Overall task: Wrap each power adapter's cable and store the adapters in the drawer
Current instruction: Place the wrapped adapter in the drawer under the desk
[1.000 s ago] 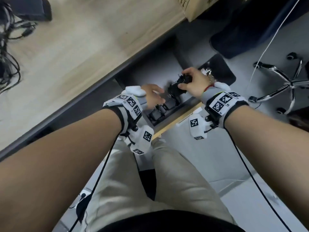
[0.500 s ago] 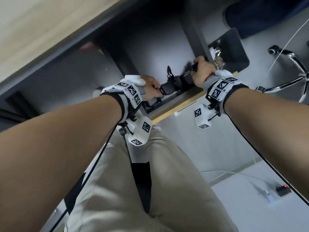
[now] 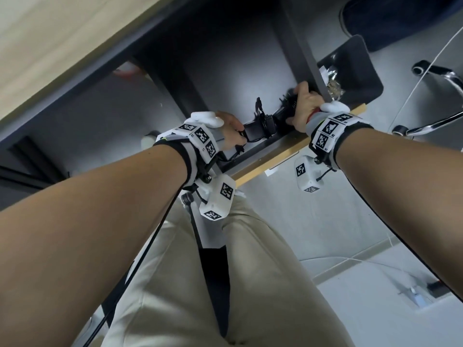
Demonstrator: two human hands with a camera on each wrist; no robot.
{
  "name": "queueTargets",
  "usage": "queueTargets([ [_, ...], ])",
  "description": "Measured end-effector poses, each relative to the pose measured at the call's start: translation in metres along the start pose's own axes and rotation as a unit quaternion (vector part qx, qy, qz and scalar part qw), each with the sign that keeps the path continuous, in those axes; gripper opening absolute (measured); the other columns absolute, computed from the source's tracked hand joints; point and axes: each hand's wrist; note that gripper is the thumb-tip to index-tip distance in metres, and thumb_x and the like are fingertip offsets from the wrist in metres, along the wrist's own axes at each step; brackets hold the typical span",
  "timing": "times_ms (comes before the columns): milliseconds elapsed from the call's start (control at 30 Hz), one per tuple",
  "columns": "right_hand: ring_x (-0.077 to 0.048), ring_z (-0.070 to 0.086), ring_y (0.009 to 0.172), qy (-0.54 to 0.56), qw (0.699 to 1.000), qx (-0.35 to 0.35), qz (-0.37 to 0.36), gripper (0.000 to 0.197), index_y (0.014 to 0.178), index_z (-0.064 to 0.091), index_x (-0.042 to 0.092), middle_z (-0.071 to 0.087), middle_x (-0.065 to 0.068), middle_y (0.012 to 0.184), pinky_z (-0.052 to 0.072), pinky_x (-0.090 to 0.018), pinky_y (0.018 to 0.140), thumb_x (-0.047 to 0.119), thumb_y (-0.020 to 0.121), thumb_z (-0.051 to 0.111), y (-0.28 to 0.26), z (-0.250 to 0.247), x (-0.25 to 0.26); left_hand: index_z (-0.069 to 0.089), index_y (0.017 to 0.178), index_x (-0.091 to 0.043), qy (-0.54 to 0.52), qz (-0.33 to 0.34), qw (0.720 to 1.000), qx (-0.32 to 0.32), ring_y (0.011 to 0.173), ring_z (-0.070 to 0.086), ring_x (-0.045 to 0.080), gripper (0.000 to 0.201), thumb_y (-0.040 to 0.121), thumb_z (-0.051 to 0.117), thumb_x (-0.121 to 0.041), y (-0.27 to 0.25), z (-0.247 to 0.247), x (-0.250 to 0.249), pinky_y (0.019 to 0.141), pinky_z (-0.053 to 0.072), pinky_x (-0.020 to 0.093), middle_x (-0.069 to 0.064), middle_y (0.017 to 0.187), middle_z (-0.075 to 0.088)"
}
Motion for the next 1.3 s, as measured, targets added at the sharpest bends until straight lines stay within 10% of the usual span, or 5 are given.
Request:
queueTargets([
  [367,-0.032,0.055,0.117,0.080,0.996,-0.027,-0.019,0.057,0.133,0.041,0.010,0.053,-0.017,0.129,0.045,-0.036,0.094,0.025,0.086,0.071,-0.030,-0.032,0.019,0.069,0.110,-0.025,-0.041,-0.018,0.999,-0.004,0.093,0.062,0.009,0.030,0.081,0.077,-0.031,-0.017,-0.013,0.001,0.082,0.046,0.019,-0.012,0.106,0.062],
  [567,-0.020,0.065,0.104,0.213,0.970,-0.032,-0.113,0.013,0.095,0.072,0.023,0.072,0.002,0.103,0.049,-0.026,0.094,0.028,0.084,0.068,-0.083,-0.083,0.059,0.069,0.092,-0.031,-0.121,0.014,0.991,-0.049,0.082,0.071,0.012,0.022,0.074,0.083,-0.029,-0.058,-0.050,-0.008,0.082,0.059,0.032,-0.005,0.094,0.074],
  [700,-0.015,0.069,0.090,0.255,0.953,-0.055,-0.153,0.006,0.078,0.069,0.028,0.068,0.008,0.073,0.052,-0.025,0.087,0.032,0.076,0.066,-0.118,-0.125,0.102,0.069,0.096,-0.024,-0.177,0.036,0.980,-0.078,0.079,0.067,0.014,0.021,0.079,0.080,-0.021,-0.099,-0.095,-0.004,0.080,0.058,0.031,0.000,0.092,0.073],
  [1133,-0.021,0.071,0.065,0.340,0.892,-0.034,-0.297,0.004,0.075,0.065,0.022,0.071,-0.006,0.076,0.053,-0.031,0.062,0.022,0.078,0.067,-0.220,-0.234,0.307,0.064,0.091,-0.021,-0.316,-0.008,0.922,-0.222,0.047,0.050,0.016,0.022,0.077,0.081,-0.018,-0.223,-0.269,0.111,0.061,0.046,0.030,-0.004,0.049,0.054],
  [1300,-0.011,0.070,0.060,0.295,0.894,-0.023,-0.338,0.011,0.075,0.069,0.020,0.069,0.004,0.062,0.059,-0.031,0.073,0.024,0.084,0.065,-0.241,-0.241,0.401,0.063,0.094,-0.016,-0.390,-0.050,0.875,-0.284,0.076,0.058,0.024,0.026,0.076,0.081,-0.007,-0.231,-0.325,0.191,0.079,0.053,0.039,0.014,0.091,0.064],
])
Point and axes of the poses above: each hand's wrist, its own y-axis towards the middle knuckle, its own z-axis out of the palm, x = y × z
